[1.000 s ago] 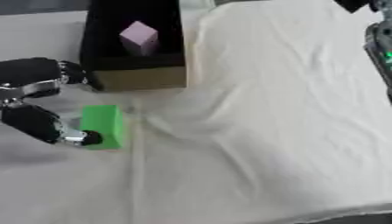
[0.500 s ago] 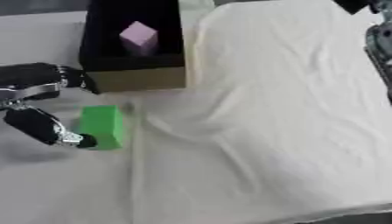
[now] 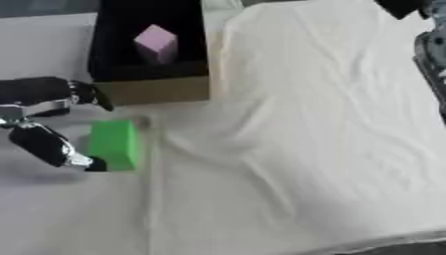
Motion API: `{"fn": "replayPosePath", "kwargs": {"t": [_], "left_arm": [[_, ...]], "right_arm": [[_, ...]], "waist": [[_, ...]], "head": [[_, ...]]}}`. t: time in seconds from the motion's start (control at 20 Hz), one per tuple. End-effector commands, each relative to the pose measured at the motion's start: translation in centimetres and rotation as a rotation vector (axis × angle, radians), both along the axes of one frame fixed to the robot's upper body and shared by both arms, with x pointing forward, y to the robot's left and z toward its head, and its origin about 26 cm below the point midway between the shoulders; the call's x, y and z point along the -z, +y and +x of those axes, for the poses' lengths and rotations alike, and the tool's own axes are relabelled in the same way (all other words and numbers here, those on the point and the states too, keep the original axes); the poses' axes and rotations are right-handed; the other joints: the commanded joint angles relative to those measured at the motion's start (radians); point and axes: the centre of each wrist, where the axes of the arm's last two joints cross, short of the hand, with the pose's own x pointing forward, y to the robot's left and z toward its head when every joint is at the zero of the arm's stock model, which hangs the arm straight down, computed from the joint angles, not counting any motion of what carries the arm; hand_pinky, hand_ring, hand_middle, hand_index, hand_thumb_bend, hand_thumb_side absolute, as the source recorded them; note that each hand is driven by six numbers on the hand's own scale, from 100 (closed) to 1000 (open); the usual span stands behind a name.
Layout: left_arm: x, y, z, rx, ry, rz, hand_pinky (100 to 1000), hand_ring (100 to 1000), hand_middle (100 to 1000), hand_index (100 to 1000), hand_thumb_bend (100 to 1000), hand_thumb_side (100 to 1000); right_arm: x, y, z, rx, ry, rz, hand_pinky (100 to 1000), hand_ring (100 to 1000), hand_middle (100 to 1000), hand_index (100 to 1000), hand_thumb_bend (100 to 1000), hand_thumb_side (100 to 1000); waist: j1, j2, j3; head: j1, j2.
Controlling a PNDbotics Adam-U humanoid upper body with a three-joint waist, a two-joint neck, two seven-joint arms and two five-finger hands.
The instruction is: Pick up objects on the table and place them in the box.
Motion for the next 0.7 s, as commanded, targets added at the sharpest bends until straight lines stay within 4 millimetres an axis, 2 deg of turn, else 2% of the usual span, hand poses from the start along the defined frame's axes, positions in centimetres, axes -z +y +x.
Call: {"fn": "replayPosePath", "kwargs": {"t": [0.05, 0.5, 0.55, 0.6, 0.65, 0.7], "left_arm": [[-0.5, 0.1, 0.4, 0.004, -0.028, 0.007, 842, 901, 862, 891, 666, 612], [0.5, -0.4, 1.1, 0.014, -0.062, 0.032, 782, 836, 797, 832, 629, 615], [0.5, -0.4, 1.1, 0.013, -0.078, 0.032, 734, 772, 727, 768, 600, 598], [0.5, -0.5, 1.1, 0.012, -0.093, 0.031, 725, 760, 713, 757, 598, 595], [0.5, -0.5, 1.1, 0.010, -0.107, 0.030, 690, 706, 642, 700, 587, 586], [0.5, -0.5, 1.1, 0.008, -0.124, 0.029, 677, 679, 612, 673, 572, 579]], "right_arm": [[-0.9, 0.0, -0.5, -0.001, -0.028, -0.008, 847, 797, 727, 877, 108, 976], [-0.9, 0.0, -0.5, -0.007, -0.024, 0.004, 847, 795, 724, 877, 108, 976], [-0.9, 0.0, -0.5, -0.007, -0.024, 0.005, 847, 794, 724, 876, 108, 976], [-0.9, 0.0, -0.5, -0.007, -0.024, 0.007, 847, 794, 724, 876, 108, 976], [-0.9, 0.0, -0.5, -0.008, -0.025, 0.008, 847, 794, 723, 876, 108, 978], [-0.9, 0.0, -0.5, -0.009, -0.024, 0.009, 847, 794, 723, 876, 108, 978]], "waist": [[-0.002, -0.017, -0.003], [-0.004, -0.013, -0.008], [-0.005, -0.013, -0.008], [-0.005, -0.013, -0.007], [-0.005, -0.014, -0.007], [-0.006, -0.014, -0.006]], "head": [[-0.003, -0.005], [0.000, -0.007], [0.000, -0.008], [-0.001, -0.008], [-0.001, -0.008], [-0.001, -0.008]]}}
